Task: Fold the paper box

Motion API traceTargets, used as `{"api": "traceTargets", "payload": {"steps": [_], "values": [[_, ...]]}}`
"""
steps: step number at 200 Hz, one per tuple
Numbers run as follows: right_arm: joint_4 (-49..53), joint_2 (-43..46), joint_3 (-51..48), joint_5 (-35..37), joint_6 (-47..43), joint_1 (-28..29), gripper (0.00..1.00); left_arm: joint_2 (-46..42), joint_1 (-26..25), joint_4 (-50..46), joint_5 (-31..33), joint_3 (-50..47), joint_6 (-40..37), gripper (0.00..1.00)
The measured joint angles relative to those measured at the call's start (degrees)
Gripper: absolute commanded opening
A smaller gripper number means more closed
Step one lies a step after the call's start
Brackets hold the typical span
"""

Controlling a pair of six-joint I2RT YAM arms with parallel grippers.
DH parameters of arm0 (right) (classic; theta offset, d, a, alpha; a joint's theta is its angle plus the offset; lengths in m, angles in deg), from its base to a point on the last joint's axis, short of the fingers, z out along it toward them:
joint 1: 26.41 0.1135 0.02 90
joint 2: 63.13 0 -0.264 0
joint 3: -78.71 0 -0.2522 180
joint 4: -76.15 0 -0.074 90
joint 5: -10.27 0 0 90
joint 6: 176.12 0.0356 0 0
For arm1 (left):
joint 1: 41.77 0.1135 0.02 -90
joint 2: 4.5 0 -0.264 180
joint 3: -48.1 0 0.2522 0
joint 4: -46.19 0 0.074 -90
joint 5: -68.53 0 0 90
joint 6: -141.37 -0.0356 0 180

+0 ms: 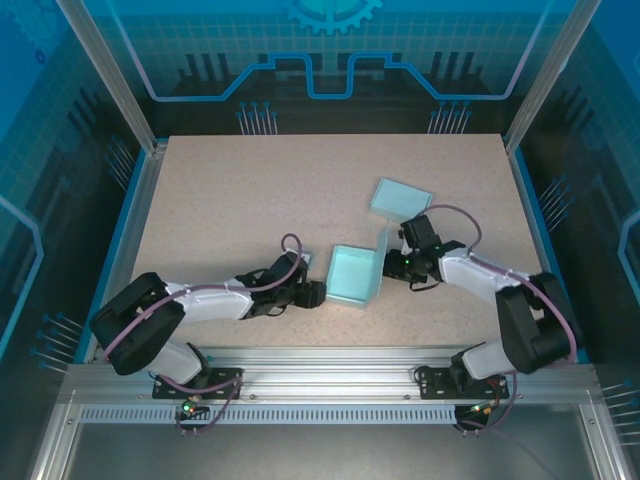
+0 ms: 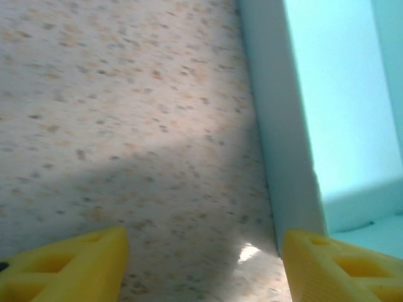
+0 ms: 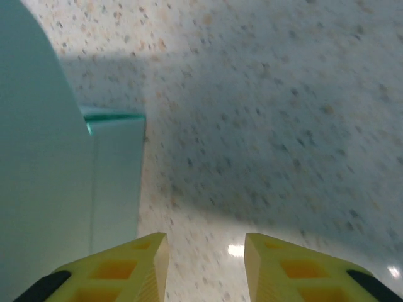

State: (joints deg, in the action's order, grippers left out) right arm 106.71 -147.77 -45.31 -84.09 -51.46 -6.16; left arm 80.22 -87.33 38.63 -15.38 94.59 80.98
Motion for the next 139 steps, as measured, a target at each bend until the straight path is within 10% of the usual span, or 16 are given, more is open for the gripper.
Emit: {"api": "traceTargets", "payload": {"steps": [68,139], "values": [[-2.29,-17.20,18.29,-7.17,-5.92,-0.61,0.32,2.12,-10.91,10.14,-1.07,-0.33,5.99,0.67],[11.87,-12.31,22.32,8.98,-7.87,-4.07,0.53,-18.58,-9.60,5.16,4.42,-2.99,4.55,0.70]]}}
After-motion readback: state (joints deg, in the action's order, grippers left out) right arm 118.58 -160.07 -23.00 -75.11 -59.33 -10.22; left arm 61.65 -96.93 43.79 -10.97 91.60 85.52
